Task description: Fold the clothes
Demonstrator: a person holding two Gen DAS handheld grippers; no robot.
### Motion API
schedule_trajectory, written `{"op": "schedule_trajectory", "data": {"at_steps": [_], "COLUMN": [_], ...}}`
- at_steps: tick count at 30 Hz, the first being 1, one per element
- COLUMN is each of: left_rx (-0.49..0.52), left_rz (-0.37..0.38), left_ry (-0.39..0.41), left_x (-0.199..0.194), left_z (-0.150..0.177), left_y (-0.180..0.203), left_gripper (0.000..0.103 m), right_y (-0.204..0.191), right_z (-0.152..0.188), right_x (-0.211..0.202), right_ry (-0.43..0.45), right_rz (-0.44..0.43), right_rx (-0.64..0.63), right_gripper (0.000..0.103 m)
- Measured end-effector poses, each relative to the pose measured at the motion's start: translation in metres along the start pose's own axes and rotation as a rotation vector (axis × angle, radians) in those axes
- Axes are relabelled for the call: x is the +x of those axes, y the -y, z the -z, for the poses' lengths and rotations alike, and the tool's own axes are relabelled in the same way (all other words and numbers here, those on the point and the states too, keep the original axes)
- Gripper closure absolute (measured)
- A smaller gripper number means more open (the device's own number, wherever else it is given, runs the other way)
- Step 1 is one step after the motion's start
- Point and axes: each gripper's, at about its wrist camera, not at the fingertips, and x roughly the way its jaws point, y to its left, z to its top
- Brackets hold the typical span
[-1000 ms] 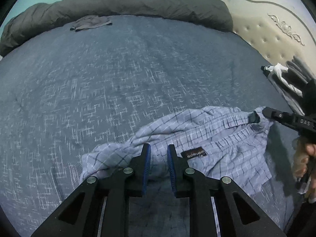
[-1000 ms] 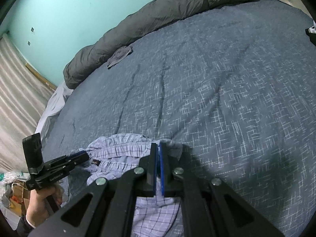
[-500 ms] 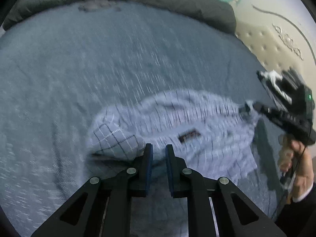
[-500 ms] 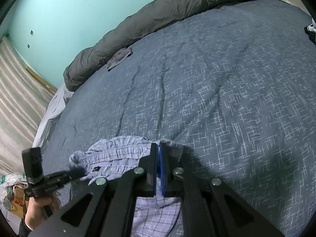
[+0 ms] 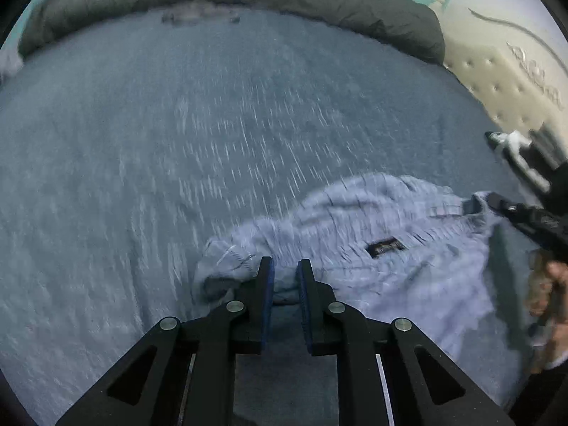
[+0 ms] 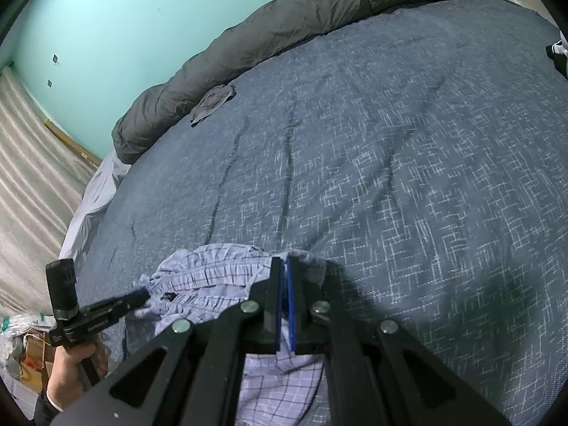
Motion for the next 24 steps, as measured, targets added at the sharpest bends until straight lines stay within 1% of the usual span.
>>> {"op": "schedule_trajectory", "data": {"at_steps": [2, 3, 5, 8, 11, 13, 17, 22, 24], "left_rx": [0.039, 0.043, 0.032, 0.015, 0.042, 0.044, 0.076, 0.077, 0.095], "left_rz": [-0.014, -0.011, 0.004, 0.015, 0.002, 0.01, -0.035, -0.085, -0.091], "left_ry": [-0.013, -0.027, -0.06, -0.059, 0.012, 0.056, 0.111, 0.012, -0.009], "left_x": [-0.003, -0.002, 0.004, 0.002, -0.014, -0.021, -0.017, 0.02, 0.025], "left_z": [0.006, 0.007, 0.01, 0.01, 0.003, -0.003, -0.021, -0.014, -0.011], "left_y": [0.006, 0.005, 0.002, 0.002, 0.011, 0.015, 0.021, 0.008, 0.008], "left_gripper": [0.089, 0.089, 0.089, 0.089, 0.089, 0.089, 0.089, 0.088, 0.088], "right_y": [0.0, -0.001, -0.003, -0.004, -0.003, -0.002, -0.003, -0.002, 0.0], "right_z": [0.0, 0.0, 0.001, 0.0, -0.001, -0.001, -0.001, 0.0, -0.001], "right_x": [0.001, 0.001, 0.002, 0.001, 0.0, 0.001, 0.001, 0.002, 0.002], "right_ry": [0.0, -0.002, -0.004, 0.0, 0.005, 0.004, 0.002, -0.001, -0.001], "right_rz": [-0.002, -0.003, -0.006, -0.006, -0.003, -0.004, -0.007, -0.006, -0.006], "right_rx": [-0.001, -0.003, -0.009, -0.011, -0.004, -0.001, -0.001, 0.002, 0.004], "right_gripper": [0.101, 0.101, 0.101, 0.101, 0.101, 0.101, 0.101, 0.101, 0.101]}}
